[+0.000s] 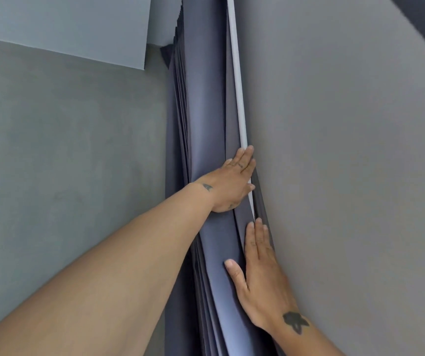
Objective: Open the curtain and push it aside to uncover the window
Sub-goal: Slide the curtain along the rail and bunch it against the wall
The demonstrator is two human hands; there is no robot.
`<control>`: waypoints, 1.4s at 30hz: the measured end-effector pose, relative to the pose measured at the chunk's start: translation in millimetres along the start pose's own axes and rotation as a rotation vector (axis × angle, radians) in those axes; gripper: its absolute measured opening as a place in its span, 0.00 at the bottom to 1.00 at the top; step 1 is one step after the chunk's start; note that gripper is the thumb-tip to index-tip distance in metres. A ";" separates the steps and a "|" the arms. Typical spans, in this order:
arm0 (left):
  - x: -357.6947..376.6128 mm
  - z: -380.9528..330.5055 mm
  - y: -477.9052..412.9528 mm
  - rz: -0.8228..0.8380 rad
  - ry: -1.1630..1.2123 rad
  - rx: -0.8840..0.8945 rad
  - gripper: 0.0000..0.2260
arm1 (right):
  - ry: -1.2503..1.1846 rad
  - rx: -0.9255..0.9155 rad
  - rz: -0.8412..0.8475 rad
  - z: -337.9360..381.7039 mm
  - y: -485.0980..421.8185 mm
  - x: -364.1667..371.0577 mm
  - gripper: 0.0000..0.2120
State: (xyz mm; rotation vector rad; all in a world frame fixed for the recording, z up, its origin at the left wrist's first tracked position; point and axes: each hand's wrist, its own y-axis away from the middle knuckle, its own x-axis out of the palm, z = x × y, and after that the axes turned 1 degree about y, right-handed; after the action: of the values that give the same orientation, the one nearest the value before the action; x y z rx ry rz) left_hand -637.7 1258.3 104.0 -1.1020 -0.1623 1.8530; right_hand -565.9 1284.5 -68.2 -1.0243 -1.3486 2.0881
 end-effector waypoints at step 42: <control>-71.8 -169.2 124.4 -0.180 -0.018 0.002 0.26 | 0.189 0.023 0.162 8.8 173.5 -204.3 0.36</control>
State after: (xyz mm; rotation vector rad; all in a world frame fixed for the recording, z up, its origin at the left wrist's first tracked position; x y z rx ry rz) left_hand -582.2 1080.0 -16.0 -1.0356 -0.2615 1.7024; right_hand -441.4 1062.8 -153.4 -1.3238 -1.1815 2.0543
